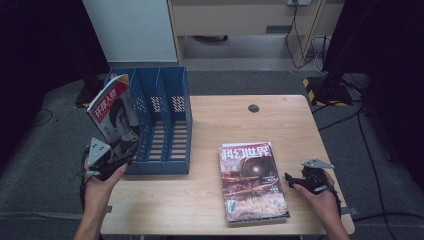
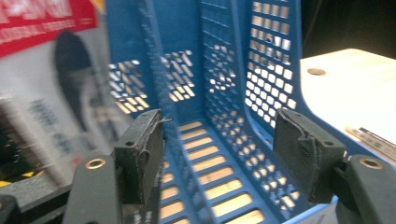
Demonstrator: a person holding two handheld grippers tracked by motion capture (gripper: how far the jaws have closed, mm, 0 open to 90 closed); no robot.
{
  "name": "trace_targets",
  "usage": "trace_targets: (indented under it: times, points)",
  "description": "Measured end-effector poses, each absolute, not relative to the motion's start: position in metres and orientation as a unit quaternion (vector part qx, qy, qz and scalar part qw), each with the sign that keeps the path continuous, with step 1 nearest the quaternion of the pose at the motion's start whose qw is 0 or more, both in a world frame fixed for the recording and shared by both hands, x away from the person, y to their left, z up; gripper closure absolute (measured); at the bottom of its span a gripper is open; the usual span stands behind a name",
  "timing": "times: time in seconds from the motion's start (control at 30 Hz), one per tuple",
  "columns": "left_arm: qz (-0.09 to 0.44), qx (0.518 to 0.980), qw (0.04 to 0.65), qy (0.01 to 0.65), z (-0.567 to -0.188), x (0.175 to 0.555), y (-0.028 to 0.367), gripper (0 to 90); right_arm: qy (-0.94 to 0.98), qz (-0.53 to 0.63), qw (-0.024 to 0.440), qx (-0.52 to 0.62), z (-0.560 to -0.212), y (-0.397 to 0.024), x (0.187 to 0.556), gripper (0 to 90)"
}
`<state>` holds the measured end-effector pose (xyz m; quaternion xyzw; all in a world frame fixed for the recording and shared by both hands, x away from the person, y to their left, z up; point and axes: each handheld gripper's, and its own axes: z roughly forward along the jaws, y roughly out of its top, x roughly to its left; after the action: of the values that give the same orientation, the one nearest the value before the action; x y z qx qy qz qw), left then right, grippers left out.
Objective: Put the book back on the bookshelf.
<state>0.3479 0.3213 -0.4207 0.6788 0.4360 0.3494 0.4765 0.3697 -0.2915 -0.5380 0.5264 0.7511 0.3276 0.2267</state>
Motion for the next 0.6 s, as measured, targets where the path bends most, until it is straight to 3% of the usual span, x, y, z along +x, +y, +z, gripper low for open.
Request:
trace_targets:
  times: [0.23, 0.6]
  points:
    - [0.331, 0.701, 0.476, 0.415, -0.421, 0.355, 0.292, 28.9, 0.748, 0.322, 0.225, 0.534, -0.538, -0.292, 0.37, 11.6]
    - [0.295, 0.729, 0.485, 0.383, -0.42, 0.367, 0.229, 27.0, 0.732, 0.372, 0.255, 0.51, -0.512, -0.294, 0.363, 39.3]
